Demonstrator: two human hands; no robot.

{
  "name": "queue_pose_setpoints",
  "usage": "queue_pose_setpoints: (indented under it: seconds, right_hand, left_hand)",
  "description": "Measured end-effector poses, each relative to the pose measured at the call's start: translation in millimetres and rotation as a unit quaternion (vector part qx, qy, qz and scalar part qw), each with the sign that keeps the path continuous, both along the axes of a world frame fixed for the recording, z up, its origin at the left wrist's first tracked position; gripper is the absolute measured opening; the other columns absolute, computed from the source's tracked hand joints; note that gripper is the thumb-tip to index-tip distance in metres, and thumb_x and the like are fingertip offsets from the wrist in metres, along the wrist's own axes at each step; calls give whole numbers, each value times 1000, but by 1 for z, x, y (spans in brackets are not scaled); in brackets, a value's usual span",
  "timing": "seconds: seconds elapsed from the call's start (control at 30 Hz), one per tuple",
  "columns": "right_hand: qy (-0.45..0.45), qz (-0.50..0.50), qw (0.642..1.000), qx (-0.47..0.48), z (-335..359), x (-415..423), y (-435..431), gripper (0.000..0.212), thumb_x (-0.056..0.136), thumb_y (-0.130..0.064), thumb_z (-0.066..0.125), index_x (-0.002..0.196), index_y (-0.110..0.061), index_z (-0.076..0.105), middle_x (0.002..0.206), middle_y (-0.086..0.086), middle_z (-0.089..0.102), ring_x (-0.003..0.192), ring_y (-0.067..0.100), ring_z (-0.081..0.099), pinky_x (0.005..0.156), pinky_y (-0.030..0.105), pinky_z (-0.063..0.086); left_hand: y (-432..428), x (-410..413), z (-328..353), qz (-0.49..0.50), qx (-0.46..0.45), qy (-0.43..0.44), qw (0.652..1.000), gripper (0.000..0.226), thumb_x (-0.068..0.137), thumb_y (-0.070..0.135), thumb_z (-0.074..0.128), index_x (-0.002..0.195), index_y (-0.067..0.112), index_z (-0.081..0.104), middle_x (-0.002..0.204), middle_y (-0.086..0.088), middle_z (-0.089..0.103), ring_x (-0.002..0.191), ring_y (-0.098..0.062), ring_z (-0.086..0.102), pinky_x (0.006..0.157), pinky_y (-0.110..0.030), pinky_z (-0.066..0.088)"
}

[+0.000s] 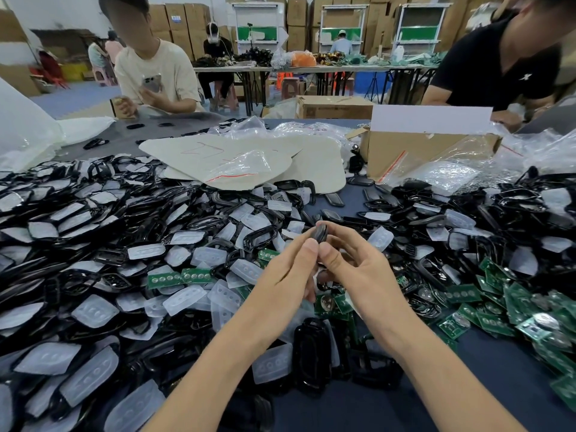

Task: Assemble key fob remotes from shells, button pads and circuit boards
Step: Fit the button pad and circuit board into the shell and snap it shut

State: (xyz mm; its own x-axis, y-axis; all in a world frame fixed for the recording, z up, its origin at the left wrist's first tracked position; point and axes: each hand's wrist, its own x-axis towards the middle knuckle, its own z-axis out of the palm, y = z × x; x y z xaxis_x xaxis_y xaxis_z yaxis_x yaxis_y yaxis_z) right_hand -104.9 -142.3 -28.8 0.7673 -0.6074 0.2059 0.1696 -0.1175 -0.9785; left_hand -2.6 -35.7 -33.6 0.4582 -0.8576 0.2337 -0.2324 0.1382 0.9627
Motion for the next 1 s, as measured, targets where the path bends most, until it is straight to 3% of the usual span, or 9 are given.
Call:
queue_pose_setpoints:
  seconds: [0.13,0.2,0.3,0.37,0.5,0.67,0.87,0.93,1.0]
  right_hand:
    - [-43,38,991,124,3,2,5,30,82,-45,72,110,-38,76,113,1,75,104,19,72,81,29,59]
    - [-57,53,981,179,3,4,7,28,81,-40,71,107,-34,77,113,2,76,100,16,73,80,27,58]
    - [-77,77,965,238,3,6,8,28,82,-35,76,108,-26,78,115,4,75,98,19,73,77,27,58]
    - [-93,88,957,262,3,8,9,30,77,-35,80,105,-24,79,108,5,76,90,22,72,70,30,59]
    - [-111,73,952,274,0,12,13,19,80,-28,74,98,-24,80,96,5,73,78,22,60,60,27,53]
    - [-116,73,952,272,1,11,14,23,80,-28,72,101,-23,80,106,5,74,90,22,61,75,31,49]
    - [-122,55,950,284,10,0,22,25,72,-30,77,95,-22,80,92,5,74,76,17,62,61,26,48]
    - [-119,39,953,275,16,-12,23,28,71,-32,79,96,-22,79,91,5,73,75,19,61,62,28,47]
    - [-129,27,952,275,22,-30,23,30,74,-29,77,102,-18,77,95,6,76,80,21,69,64,30,56]
  left_hand:
    - [0,0,-5,38,12,-88,995,53,95,68,32,141,44,46,82,22,63,75,-2,59,75,-20,45]
    - [1,0,-8,60,9,-128,990,44,98,65,31,135,47,47,88,29,65,73,4,59,67,-14,44]
    - [1,-1,-8,91,5,-150,984,34,98,65,30,122,49,48,77,23,63,62,0,57,56,-12,42]
    - [0,-3,-8,95,7,-153,984,41,99,63,29,127,42,50,74,24,61,64,0,58,58,-12,41]
    - [-1,-5,-6,97,10,-167,981,48,99,59,25,134,36,49,83,36,60,77,6,59,65,-8,40]
    - [-1,-10,-1,96,-1,-164,982,60,99,57,24,143,23,47,85,21,56,82,11,56,71,-5,39]
    - [1,-25,10,103,-16,-178,978,56,102,54,23,139,23,51,100,13,64,86,2,58,77,-10,41]
    - [1,-35,13,92,-29,-184,978,54,101,53,24,136,23,53,99,16,65,85,3,60,75,-11,42]
    - [-2,-49,20,71,-43,-173,981,51,102,51,27,136,23,53,108,19,65,96,5,61,80,-12,44]
